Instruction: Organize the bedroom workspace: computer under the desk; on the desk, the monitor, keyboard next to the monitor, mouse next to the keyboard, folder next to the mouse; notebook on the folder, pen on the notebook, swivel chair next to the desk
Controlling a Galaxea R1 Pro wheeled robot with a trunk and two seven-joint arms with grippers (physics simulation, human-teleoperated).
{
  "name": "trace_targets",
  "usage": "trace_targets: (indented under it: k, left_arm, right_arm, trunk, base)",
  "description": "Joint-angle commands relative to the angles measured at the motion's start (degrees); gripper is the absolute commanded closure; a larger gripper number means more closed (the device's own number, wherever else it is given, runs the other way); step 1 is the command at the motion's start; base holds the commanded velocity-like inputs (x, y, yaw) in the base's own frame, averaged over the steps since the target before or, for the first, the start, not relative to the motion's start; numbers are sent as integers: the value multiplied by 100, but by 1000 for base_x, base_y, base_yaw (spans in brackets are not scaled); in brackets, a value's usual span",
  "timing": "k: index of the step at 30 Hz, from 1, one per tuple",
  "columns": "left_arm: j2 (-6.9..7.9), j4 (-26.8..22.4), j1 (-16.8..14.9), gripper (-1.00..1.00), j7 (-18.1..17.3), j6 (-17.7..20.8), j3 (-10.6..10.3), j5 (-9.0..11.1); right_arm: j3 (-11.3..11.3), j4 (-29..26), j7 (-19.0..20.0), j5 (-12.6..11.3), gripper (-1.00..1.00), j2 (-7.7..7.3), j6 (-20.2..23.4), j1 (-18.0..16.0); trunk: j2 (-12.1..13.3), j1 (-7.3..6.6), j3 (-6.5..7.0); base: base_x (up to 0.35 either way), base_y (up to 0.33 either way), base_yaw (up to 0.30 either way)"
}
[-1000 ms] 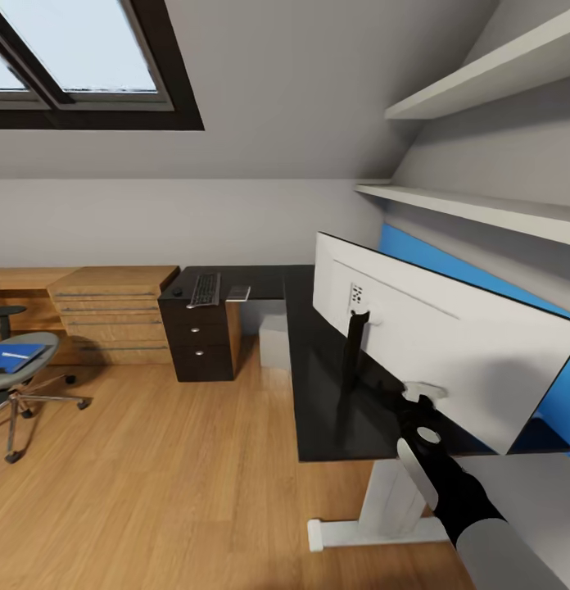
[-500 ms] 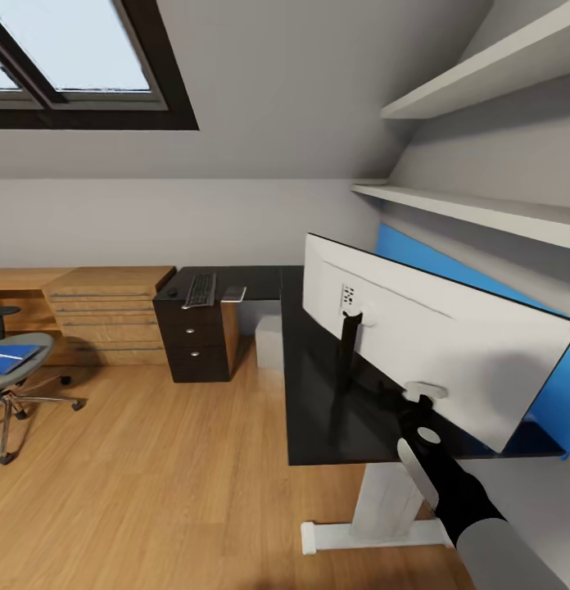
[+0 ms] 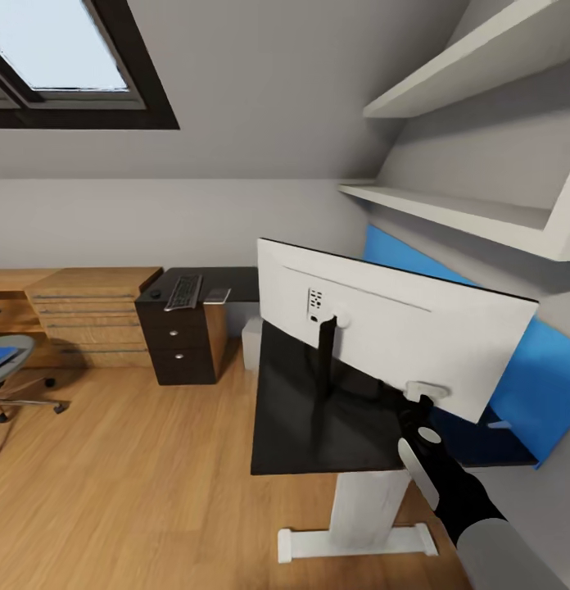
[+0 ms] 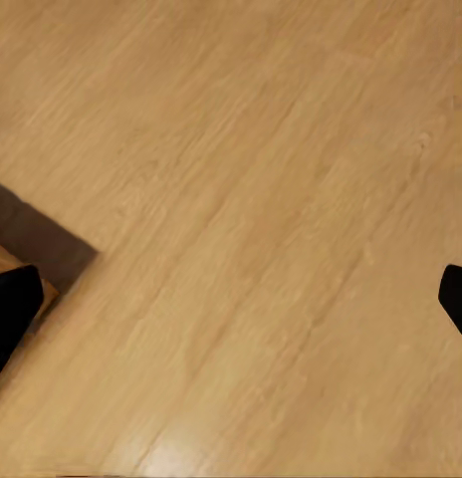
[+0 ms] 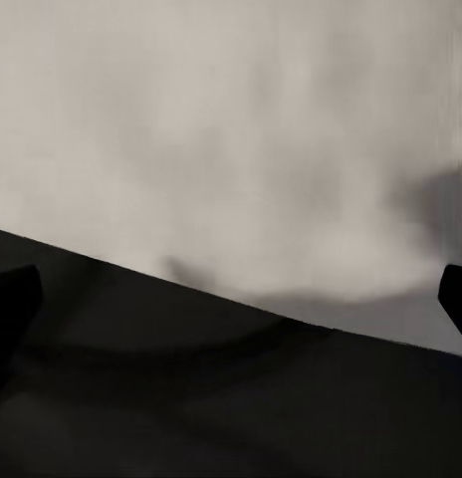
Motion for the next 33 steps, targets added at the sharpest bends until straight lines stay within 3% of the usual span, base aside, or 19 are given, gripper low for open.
trace_targets:
  k: [1,2,6,7,9,11,13,17,26,33]
  left_arm:
    - [46,0,-3,-100,15,-9,140,31]
    - [145,0,-3,-100,-4,-11,278,256]
    - [389,-6,-3,-100,-388,22,360,805]
    - [597,-8,-3,-100,-1205,378,384,1379]
    - [777,-9,-3,-100,-2279,1049,390,2023]
    - [884,-9,-3,-100,-3275,1664,387,2515]
    - [941,-9,-3,-100,-3893,2004,370,2783]
    - [941,-9,-3,-100,-4074,2096,360,2862]
    - [926,-9,-3,-100,-4103,2032,345,2878]
    - [924,-9,-3,-100,-4104,2028,340,2876]
  right_arm:
    - [33,-6,-53,-43,-100,-11,1,-4]
    - [29,-10,-55,-43,-100,-11,1,-4]
    - [26,-14,-58,-47,-100,-12,1,-4]
    - [25,-14,-78,-47,-100,-12,1,-4]
    - [25,-15,-92,-46,-100,-12,1,-4]
    - [24,-15,-97,-46,-100,-12,1,-4]
    - [24,-15,-100,-47,-100,-12,1,-4]
    - [24,-15,-101,-48,-100,-12,1,-4]
    - [32,-32,-105,-48,-100,-12,-12,-4]
    - [41,-33,-206,-48,-100,-4,-360,12]
  trunk:
    - [-3,2,-6]
    - [-3,2,-6]
    - [-3,2,-6]
    - [-3,2,-6]
    - [-3,2,-6]
    - [-3,2,-6]
    - [-3,2,-6]
    - [-3,2,-6]
    - [-3,2,-6]
    - [-3,2,-6]
  base:
    - [263,-209,0]
    - [291,-166,0]
    - [305,-144,0]
    - [313,-129,0]
    - [313,-126,0]
    - [281,-109,0]
    - [137,-44,0]
    - [29,-9,0]
    - [3,-73,0]
    - [0,-252,121]
